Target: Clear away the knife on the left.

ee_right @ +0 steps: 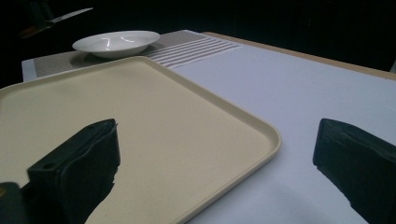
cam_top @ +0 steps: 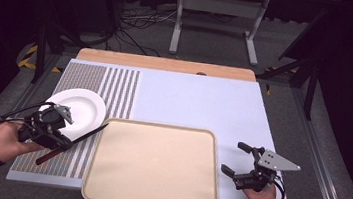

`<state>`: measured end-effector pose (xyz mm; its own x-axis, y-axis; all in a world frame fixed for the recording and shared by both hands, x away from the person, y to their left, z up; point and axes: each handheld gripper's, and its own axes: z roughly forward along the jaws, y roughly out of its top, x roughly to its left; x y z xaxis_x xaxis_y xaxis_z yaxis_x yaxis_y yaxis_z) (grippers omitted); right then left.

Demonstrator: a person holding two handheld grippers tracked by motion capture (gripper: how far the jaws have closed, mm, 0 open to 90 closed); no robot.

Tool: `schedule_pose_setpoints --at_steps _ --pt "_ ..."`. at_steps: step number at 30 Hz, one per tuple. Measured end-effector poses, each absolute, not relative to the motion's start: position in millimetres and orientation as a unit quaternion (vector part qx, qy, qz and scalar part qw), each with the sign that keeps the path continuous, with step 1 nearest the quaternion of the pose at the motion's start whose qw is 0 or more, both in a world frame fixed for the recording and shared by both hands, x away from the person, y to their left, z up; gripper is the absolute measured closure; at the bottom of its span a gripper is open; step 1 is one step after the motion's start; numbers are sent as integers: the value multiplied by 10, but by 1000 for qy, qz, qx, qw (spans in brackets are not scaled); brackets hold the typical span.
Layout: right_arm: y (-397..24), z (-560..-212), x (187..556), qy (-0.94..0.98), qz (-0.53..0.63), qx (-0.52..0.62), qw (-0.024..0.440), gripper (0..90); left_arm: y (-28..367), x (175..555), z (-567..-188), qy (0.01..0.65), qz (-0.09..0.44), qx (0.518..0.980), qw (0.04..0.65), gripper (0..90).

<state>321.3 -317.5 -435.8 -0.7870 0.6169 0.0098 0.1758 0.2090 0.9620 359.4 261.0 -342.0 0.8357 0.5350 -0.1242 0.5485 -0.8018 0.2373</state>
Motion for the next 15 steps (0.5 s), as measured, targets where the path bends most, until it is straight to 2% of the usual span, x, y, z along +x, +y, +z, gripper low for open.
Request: schedule_pose_setpoints --at_steps 6,15 --pt "-3178 -4356 3212 752 572 264 194 13 2595 3638 -3418 329 -48 930 159 774" --pt "-3186 -4355 3212 751 574 265 194 13 2446 3653 -3472 349 -58 920 170 774"
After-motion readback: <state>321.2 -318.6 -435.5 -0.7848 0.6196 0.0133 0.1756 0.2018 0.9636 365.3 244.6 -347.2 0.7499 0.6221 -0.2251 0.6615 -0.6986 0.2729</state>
